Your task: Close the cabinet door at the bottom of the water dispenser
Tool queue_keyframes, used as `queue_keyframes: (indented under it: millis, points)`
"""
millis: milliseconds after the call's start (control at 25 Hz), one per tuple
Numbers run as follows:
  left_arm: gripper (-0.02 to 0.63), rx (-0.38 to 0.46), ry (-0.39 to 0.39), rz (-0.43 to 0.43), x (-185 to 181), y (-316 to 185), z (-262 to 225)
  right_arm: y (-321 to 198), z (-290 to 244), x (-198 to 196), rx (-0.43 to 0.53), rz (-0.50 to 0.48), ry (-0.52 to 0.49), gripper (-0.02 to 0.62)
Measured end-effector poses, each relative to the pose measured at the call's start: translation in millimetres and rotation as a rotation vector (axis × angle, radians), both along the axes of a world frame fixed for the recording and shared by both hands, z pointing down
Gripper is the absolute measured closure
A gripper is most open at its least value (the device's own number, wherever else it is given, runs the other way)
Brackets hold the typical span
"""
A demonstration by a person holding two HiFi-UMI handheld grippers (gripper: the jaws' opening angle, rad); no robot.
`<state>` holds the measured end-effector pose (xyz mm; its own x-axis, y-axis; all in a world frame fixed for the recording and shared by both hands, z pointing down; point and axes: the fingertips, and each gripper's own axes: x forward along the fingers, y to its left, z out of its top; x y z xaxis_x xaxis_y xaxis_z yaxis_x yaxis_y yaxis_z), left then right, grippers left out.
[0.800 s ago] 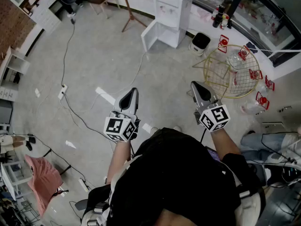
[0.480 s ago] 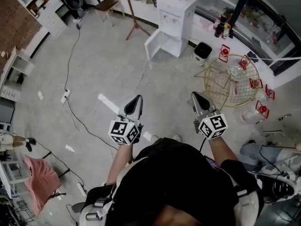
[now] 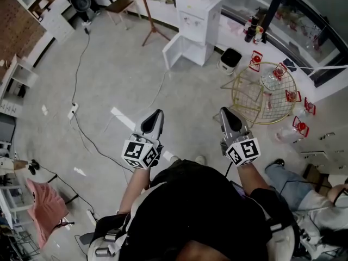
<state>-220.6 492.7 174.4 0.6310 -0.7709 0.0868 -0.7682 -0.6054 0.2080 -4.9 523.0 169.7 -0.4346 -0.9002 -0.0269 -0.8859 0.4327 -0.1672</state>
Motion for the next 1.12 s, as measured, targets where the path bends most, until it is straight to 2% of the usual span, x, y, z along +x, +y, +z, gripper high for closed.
queue_keyframes:
  millis: [40, 80, 120, 160, 240, 400, 560, 840, 1000, 1120]
  points:
    - [0.514, 0.009, 0.002, -0.016, 1, -2, -3, 0, -2, 2, 0.016, 0.006, 0.005, 0.549]
    - [0.371, 0.016, 0.002, -0.038, 2, -4, -5, 0, -3, 5, 0.026, 0.015, 0.007, 0.460]
    - [0.260, 0.022, 0.001, -0.062, 3, -6, -7, -1, -4, 10, 0.032, 0.028, 0.003, 0.357]
    - [0.185, 0.027, -0.002, -0.084, 4, -7, -8, -2, -5, 16, 0.035, 0.044, -0.005, 0.318]
    - [0.144, 0.031, -0.011, -0.110, 7, -9, -9, -4, -5, 27, 0.035, 0.069, -0.021, 0.281]
    - [0.141, 0.005, 0.001, -0.110, 14, -6, -6, -4, -5, 33, 0.026, 0.040, -0.023, 0.279]
    - [0.143, -0.016, -0.021, -0.094, 26, 0, 2, -3, -3, 33, 0.028, 0.007, 0.006, 0.278]
    - [0.144, -0.046, -0.035, -0.101, 41, 4, 16, -13, 6, 41, 0.009, 0.004, 0.009, 0.231]
    - [0.144, -0.043, -0.031, -0.093, 39, -15, 20, -35, 10, 41, 0.004, 0.030, 0.012, 0.192]
    - [0.144, -0.038, -0.025, -0.082, 35, -40, 24, -56, 12, 36, 0.015, 0.029, 0.036, 0.187]
